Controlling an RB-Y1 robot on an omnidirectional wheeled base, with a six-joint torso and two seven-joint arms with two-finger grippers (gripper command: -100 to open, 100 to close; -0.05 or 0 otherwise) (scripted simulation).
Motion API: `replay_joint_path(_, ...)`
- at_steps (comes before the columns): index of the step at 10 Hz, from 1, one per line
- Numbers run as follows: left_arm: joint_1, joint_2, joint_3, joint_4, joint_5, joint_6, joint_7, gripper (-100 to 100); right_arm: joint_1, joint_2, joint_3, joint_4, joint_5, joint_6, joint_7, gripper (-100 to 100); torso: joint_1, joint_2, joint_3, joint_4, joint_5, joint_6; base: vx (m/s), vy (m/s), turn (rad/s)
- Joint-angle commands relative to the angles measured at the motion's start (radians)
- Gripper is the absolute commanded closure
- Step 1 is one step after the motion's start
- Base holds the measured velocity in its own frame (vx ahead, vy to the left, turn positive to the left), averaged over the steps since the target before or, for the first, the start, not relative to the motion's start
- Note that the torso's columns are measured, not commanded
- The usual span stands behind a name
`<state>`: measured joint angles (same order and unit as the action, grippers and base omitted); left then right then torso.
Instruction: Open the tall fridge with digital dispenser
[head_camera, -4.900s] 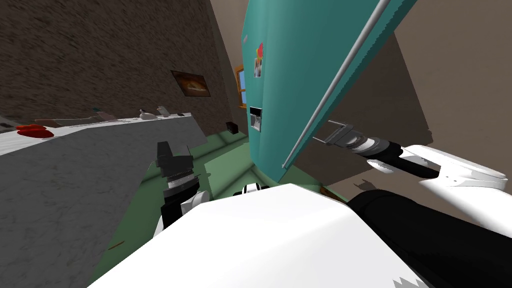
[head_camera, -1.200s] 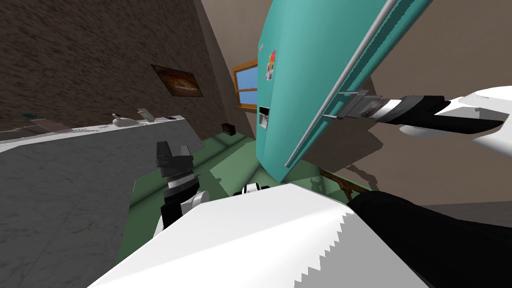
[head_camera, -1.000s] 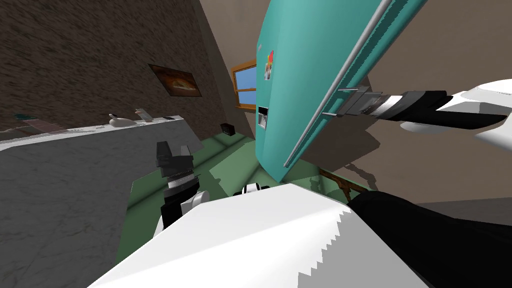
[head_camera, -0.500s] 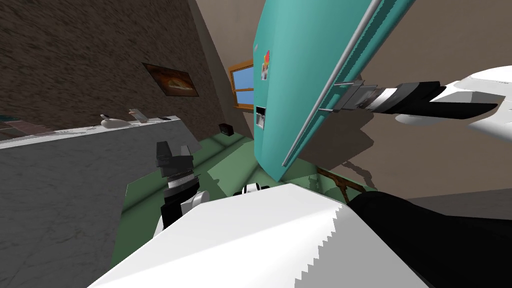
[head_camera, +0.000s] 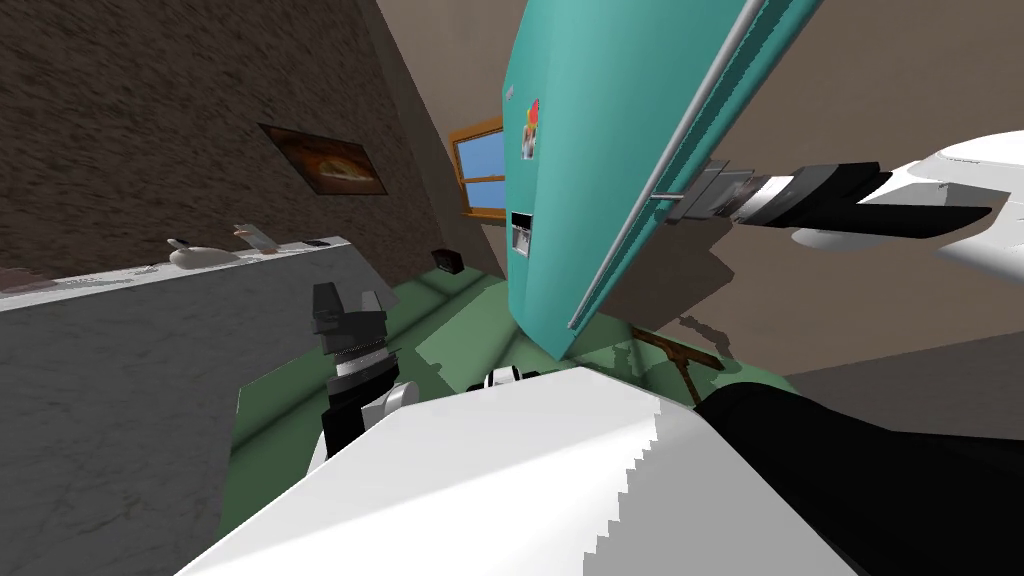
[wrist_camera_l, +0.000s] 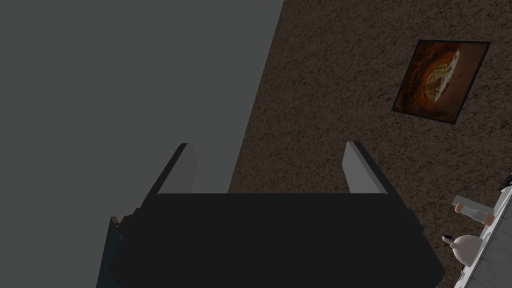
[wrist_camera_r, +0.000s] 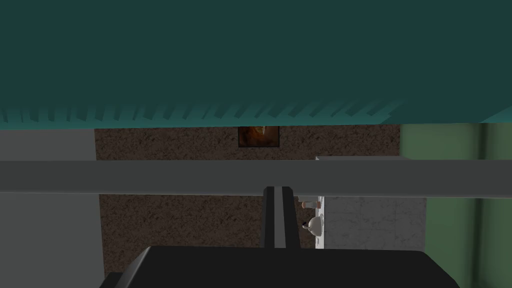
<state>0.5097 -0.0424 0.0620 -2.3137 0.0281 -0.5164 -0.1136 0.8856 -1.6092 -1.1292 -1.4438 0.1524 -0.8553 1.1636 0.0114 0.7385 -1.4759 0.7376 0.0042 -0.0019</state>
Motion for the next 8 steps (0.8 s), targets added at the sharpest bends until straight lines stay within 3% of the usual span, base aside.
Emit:
replay_joint_path(1,0.000,0.000,0.000,0.000,0.000,0.000,0.000,0,0.001,-0.004,-0.003,-0.004,0.011,0.019,-0.011,100,-0.004,-0.002,-0.001,0.000,0.000,-0.003,0.048,0.246,-0.132)
replay_joint_path(7,0.000,0.000,0.000,0.000,0.000,0.000,0.000,0,0.006,-0.008,-0.014,-0.014,0.053,0.089,-0.046,100,-0.009,-0.003,-0.002,0.000,-0.002,0.000,0.023,0.339,-0.184)
replay_joint_path(8,0.000,0.000,0.000,0.000,0.000,0.000,0.000,0,0.006,-0.004,-0.012,-0.014,0.049,0.079,-0.041,100,-0.009,-0.003,-0.002,0.000,-0.003,0.001,0.012,0.169,-0.068)
